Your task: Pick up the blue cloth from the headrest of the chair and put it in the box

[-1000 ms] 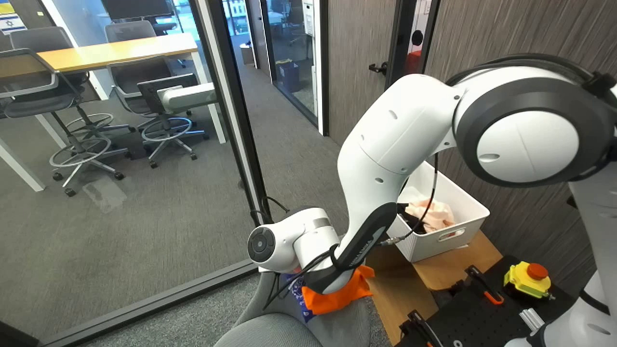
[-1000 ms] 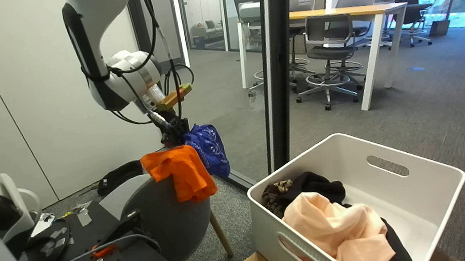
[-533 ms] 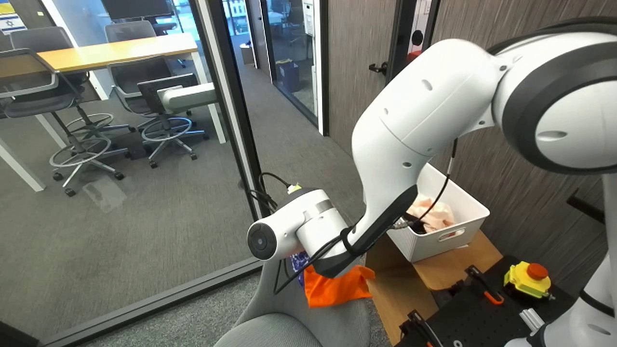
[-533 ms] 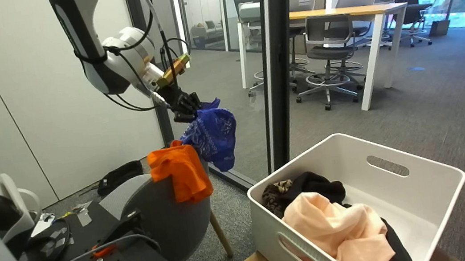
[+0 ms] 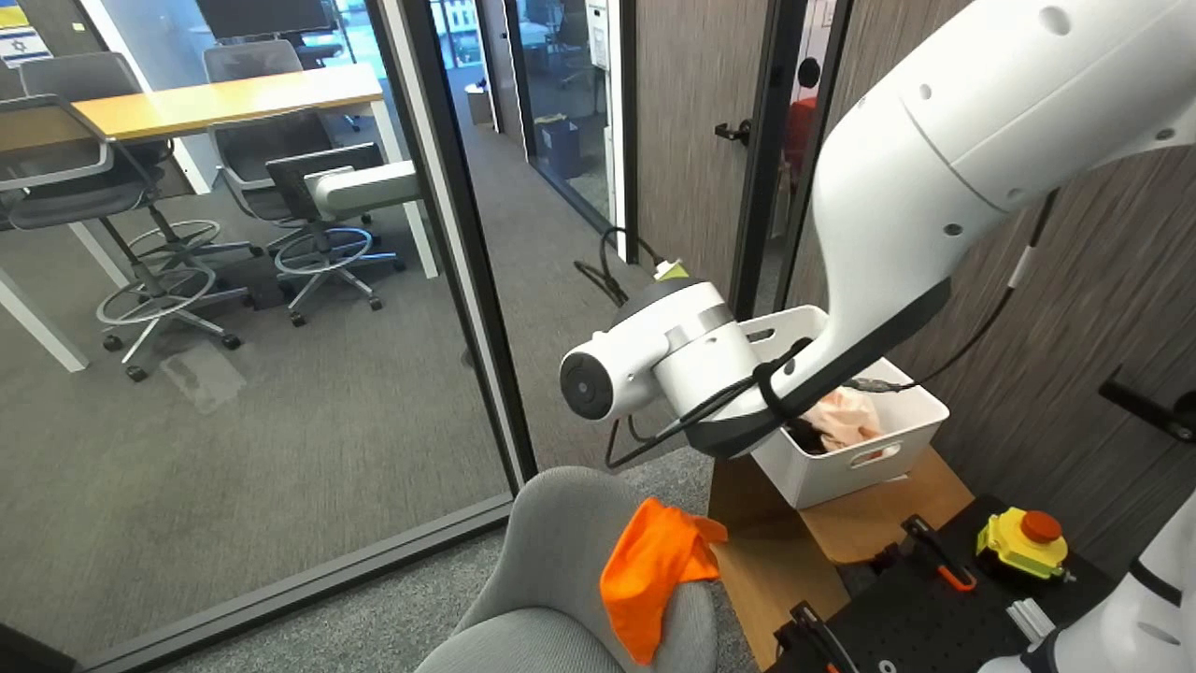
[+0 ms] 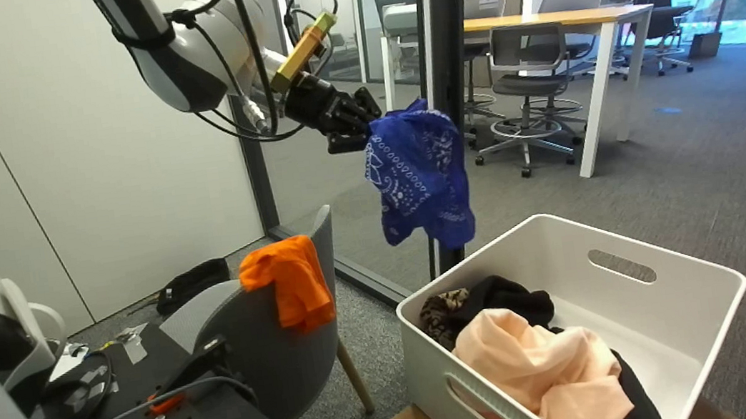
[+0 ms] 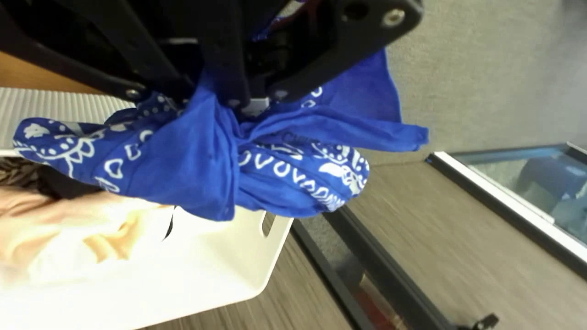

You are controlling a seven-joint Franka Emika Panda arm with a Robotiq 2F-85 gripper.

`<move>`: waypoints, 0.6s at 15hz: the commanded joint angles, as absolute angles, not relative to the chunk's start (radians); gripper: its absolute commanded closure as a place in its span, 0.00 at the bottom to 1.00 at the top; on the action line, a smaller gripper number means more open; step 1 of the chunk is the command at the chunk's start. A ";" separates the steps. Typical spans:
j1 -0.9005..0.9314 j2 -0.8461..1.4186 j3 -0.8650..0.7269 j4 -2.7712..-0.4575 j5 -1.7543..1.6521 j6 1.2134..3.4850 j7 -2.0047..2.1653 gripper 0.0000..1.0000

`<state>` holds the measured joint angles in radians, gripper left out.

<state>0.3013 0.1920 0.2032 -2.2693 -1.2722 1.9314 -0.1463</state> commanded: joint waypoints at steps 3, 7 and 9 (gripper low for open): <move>0.165 -0.045 0.140 -2.401 -1.272 1.993 -0.022 0.96; 0.083 -0.084 0.062 -2.364 -1.235 2.097 0.017 0.95; 0.051 -0.077 0.027 -2.342 -1.211 2.157 0.045 0.96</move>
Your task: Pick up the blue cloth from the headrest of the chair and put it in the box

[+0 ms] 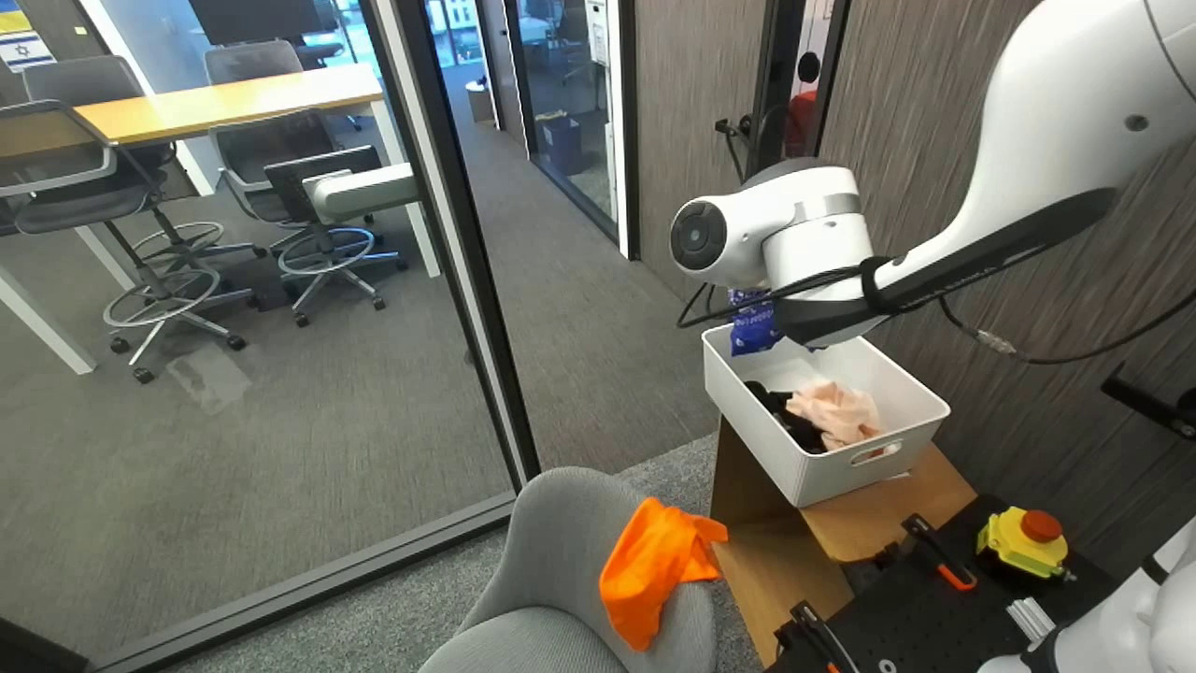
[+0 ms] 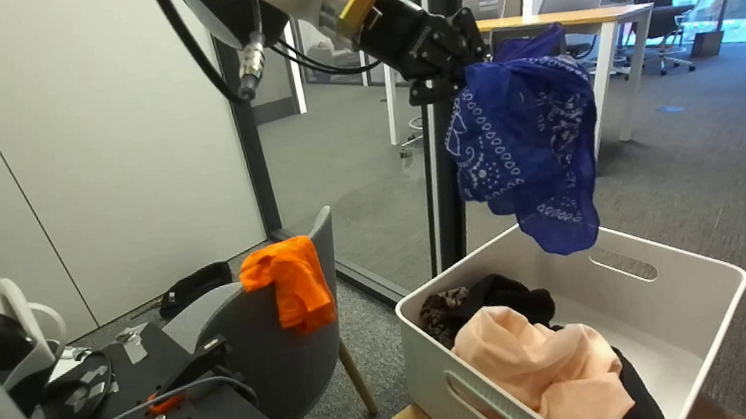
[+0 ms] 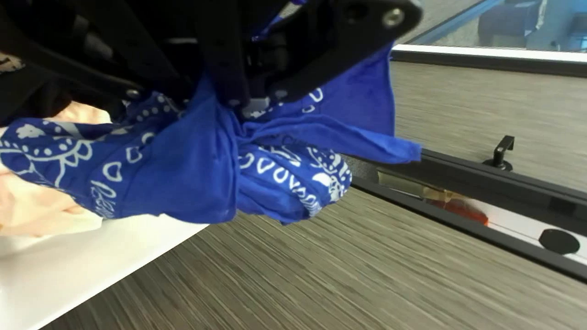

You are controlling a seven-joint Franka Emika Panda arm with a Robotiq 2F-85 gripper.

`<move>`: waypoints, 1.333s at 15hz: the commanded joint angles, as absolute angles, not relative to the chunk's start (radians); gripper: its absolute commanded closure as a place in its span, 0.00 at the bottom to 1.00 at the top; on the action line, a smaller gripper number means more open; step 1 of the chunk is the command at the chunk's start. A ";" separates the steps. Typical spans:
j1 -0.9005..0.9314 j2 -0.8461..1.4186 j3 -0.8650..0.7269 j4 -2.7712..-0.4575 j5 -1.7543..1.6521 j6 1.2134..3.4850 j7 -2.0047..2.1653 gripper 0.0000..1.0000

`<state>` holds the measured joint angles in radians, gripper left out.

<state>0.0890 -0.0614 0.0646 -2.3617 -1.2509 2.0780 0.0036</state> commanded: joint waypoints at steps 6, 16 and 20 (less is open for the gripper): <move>-0.035 0.045 -0.057 -2.280 -1.098 2.395 0.158 0.95; -0.119 0.313 -0.120 -2.143 -0.868 2.686 0.196 0.95; -0.122 0.370 -0.153 -2.120 -0.813 2.699 0.193 0.95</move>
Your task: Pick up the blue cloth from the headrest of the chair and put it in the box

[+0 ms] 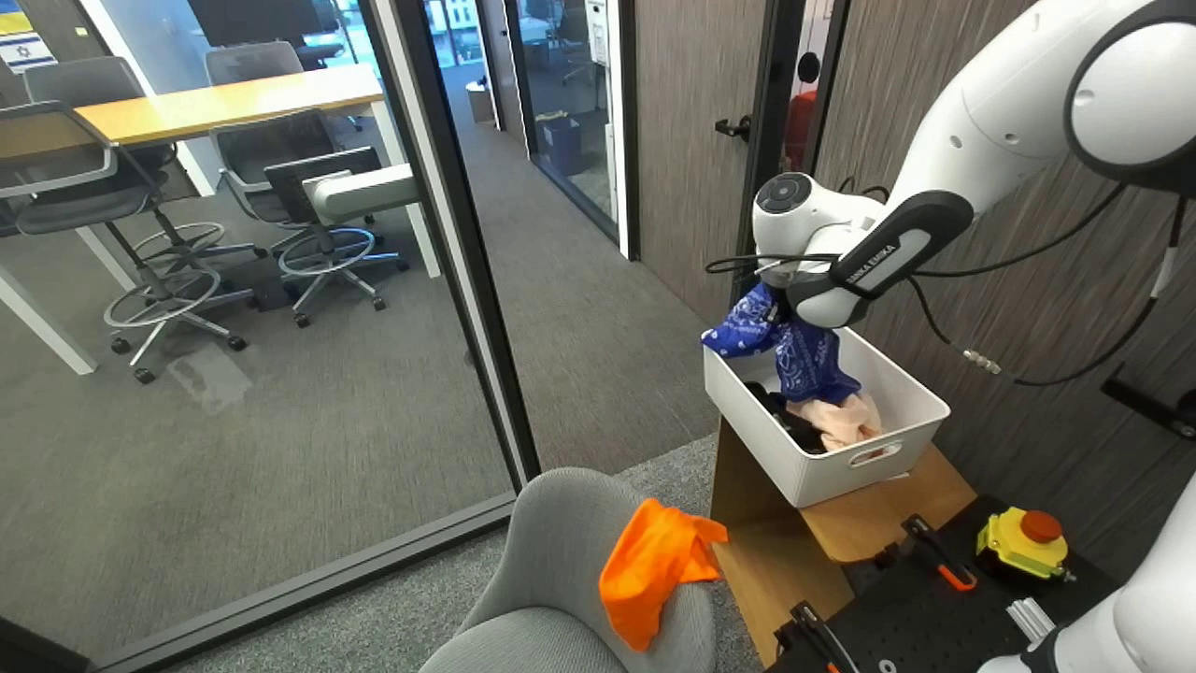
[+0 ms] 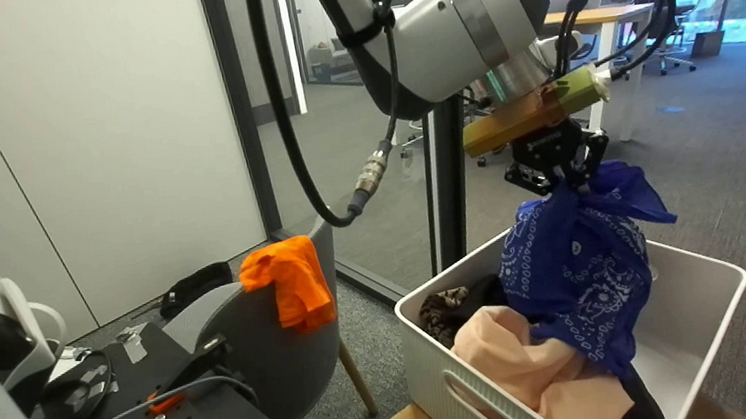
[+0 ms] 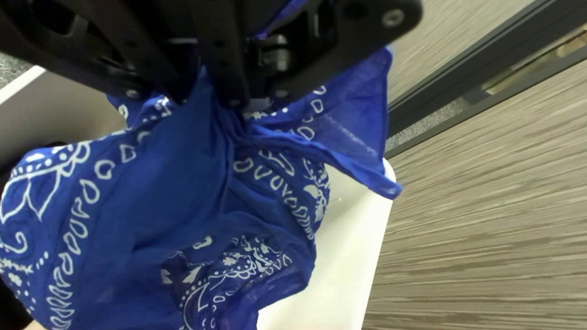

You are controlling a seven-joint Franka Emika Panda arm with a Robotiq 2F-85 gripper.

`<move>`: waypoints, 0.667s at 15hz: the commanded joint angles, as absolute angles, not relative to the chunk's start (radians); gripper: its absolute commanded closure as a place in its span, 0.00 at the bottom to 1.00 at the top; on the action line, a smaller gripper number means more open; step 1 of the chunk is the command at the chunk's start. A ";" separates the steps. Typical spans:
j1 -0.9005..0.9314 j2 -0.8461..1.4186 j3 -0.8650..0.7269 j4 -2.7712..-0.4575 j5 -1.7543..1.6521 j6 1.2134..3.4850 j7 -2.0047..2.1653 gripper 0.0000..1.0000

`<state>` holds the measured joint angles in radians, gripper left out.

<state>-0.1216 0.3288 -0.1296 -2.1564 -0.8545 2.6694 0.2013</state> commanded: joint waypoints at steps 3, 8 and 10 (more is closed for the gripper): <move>-0.119 0.397 -0.173 -2.113 -0.787 2.700 0.188 0.95; -0.116 0.422 -0.187 -2.105 -0.750 2.698 0.180 0.95; -0.115 0.427 -0.189 -2.102 -0.735 2.698 0.176 0.95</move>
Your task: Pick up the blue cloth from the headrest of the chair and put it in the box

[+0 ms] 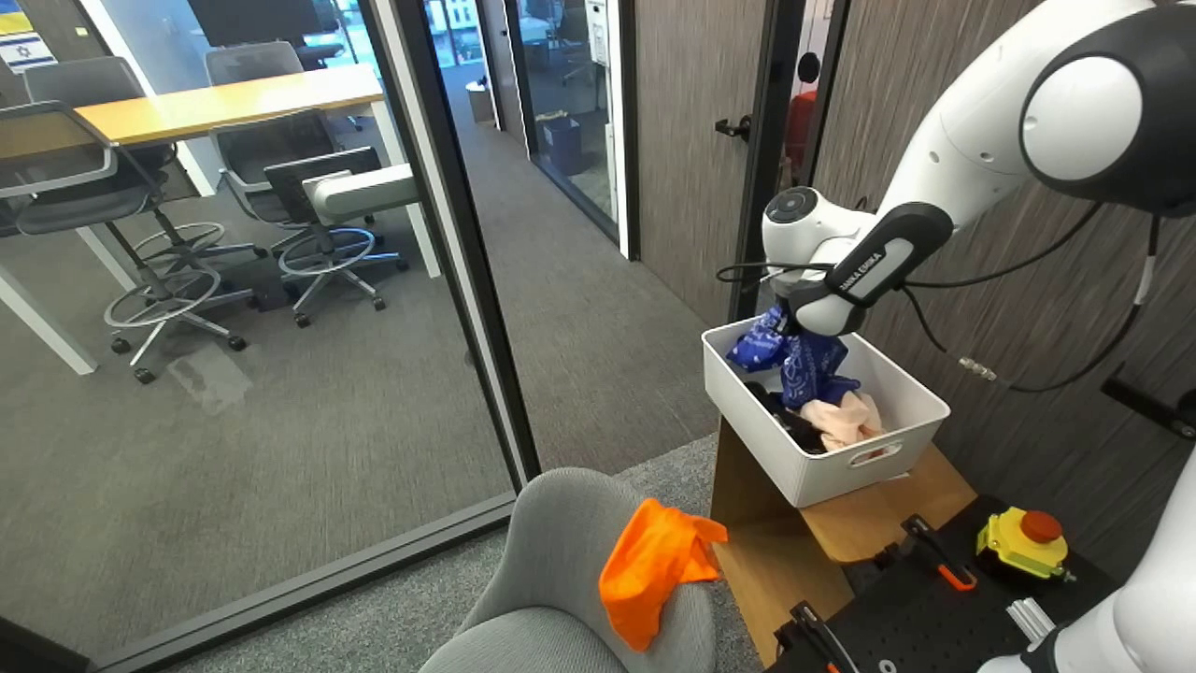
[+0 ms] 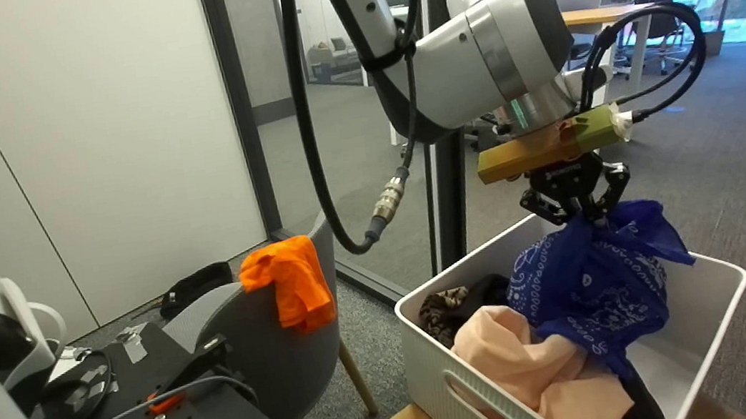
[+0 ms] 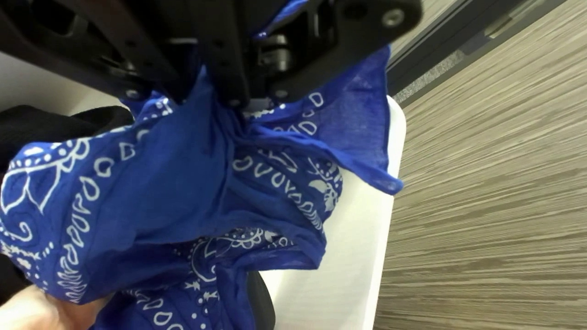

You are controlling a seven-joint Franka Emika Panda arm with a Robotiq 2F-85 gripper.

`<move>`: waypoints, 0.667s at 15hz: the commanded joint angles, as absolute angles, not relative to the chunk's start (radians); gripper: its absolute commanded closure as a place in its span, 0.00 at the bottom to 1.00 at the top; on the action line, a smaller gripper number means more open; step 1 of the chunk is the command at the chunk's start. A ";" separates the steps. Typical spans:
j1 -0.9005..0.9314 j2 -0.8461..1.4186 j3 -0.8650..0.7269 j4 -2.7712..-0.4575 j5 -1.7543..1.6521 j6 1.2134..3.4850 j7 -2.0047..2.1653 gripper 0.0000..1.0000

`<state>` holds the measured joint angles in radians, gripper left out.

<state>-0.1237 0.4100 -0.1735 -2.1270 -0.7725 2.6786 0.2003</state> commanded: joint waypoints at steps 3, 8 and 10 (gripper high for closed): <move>-0.118 0.434 -0.183 -2.101 -0.688 2.687 0.162 0.68; -0.140 0.418 -0.153 -2.122 -0.506 2.667 0.063 0.31; -0.140 0.395 -0.139 -2.143 -0.400 2.631 0.003 0.17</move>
<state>-0.1251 0.4250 -0.1673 -2.1263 -0.5248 2.6705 0.0919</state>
